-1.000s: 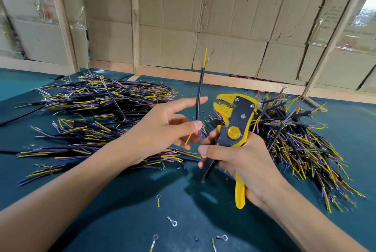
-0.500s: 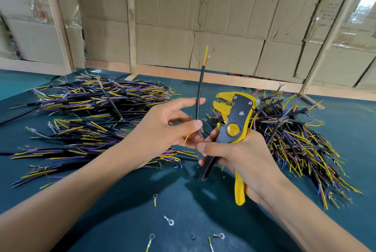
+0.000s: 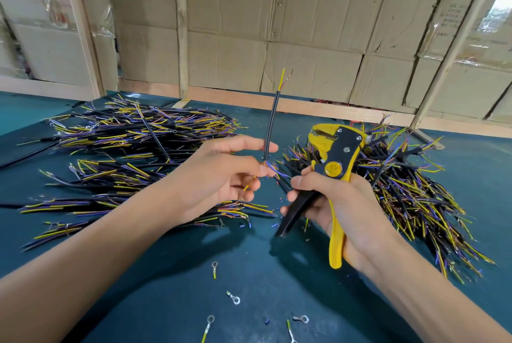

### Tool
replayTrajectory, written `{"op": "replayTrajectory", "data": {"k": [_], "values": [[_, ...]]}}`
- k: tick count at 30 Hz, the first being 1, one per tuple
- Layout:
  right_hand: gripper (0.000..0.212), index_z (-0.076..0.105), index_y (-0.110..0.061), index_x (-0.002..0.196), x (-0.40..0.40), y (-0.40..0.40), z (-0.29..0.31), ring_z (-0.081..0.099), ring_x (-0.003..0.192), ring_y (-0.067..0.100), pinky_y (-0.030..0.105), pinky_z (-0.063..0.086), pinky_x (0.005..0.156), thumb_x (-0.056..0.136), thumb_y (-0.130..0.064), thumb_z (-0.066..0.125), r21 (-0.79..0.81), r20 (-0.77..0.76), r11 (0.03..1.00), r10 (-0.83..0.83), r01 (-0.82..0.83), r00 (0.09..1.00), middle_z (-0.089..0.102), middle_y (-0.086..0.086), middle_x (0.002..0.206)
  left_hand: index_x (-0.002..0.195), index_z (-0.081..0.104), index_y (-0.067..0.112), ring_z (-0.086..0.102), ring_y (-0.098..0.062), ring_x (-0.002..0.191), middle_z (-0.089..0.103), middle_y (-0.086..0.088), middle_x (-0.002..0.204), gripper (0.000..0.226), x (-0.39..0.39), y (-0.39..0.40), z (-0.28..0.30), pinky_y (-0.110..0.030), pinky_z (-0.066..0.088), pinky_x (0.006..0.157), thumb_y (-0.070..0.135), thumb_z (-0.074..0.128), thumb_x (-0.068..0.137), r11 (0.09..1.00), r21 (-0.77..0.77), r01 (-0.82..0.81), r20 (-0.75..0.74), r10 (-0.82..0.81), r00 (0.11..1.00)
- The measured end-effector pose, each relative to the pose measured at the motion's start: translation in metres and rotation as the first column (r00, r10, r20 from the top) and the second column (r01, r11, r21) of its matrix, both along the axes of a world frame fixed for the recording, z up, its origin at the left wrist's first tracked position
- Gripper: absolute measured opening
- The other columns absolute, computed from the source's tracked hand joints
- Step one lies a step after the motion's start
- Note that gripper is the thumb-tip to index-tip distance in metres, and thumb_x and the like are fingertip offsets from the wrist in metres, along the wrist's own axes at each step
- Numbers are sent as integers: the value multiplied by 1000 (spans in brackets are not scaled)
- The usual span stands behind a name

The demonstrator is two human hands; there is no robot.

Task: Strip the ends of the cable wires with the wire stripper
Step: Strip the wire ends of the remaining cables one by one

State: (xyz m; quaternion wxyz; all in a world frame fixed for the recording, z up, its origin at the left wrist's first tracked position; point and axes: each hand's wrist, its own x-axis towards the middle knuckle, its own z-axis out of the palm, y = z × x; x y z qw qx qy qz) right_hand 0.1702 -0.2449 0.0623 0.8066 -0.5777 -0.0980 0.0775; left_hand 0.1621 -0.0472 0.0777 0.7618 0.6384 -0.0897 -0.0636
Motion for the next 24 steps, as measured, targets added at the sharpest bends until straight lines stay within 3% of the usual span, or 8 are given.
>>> {"op": "replayTrajectory", "data": {"k": [4, 7, 10, 14, 19, 24], "values": [[15, 67, -5, 76, 2, -1, 2, 57, 60, 32, 51, 58, 65, 69, 5, 77, 21, 31, 1000, -15, 14, 999, 51, 17, 71, 97, 74, 12, 52, -18, 56, 71, -16, 88, 23, -1, -2, 2, -29, 45, 52, -5, 64, 85, 999, -51, 9, -59, -12, 998], [17, 67, -4, 79, 2, -1, 2, 58, 61, 33, 52, 58, 66, 69, 4, 77, 10, 44, 1000, -10, 10, 999, 52, 17, 73, 95, 72, 14, 52, -17, 57, 66, -9, 84, 12, -3, -2, 3, -28, 45, 52, 10, 73, 84, 999, -19, 28, -41, -29, 999], [16, 67, -5, 79, 2, -1, 1, 58, 62, 33, 51, 58, 65, 73, 8, 77, 5, 64, 1000, -4, 4, 998, 53, 18, 73, 91, 72, 16, 52, -18, 56, 65, -5, 82, 17, -3, 0, 4, -27, 42, 52, 20, 77, 76, 999, 52, 8, -23, -7, 1000], [7, 71, -5, 74, 2, -2, 2, 60, 62, 33, 49, 58, 64, 71, -1, 75, 7, 49, 999, 39, -39, 998, 57, 21, 73, 91, 73, 13, 53, -18, 56, 69, -8, 83, 14, -3, 0, 3, -26, 39, 51, 18, 77, 78, 996, 65, -58, 22, 56, 998], [13, 66, 3, 78, -2, -2, 5, 65, 63, 38, 46, 58, 58, 71, -8, 67, 27, -90, 980, 197, -196, 976, 62, 24, 75, 86, 75, 15, 56, -16, 55, 69, -5, 83, 13, -4, -2, 8, -26, 40, 54, 21, 76, 74, 986, -92, -138, 82, 146, 986], [11, 70, 3, 77, -11, -1, 5, 66, 65, 42, 49, 59, 62, 75, -7, 65, -11, -6, 950, 312, -312, 950, 61, 26, 72, 83, 76, 18, 57, -15, 55, 71, -5, 84, 7, -6, -7, 13, -23, 42, 50, 20, 74, 76, 954, -252, -162, 97, 192, 977]]}}
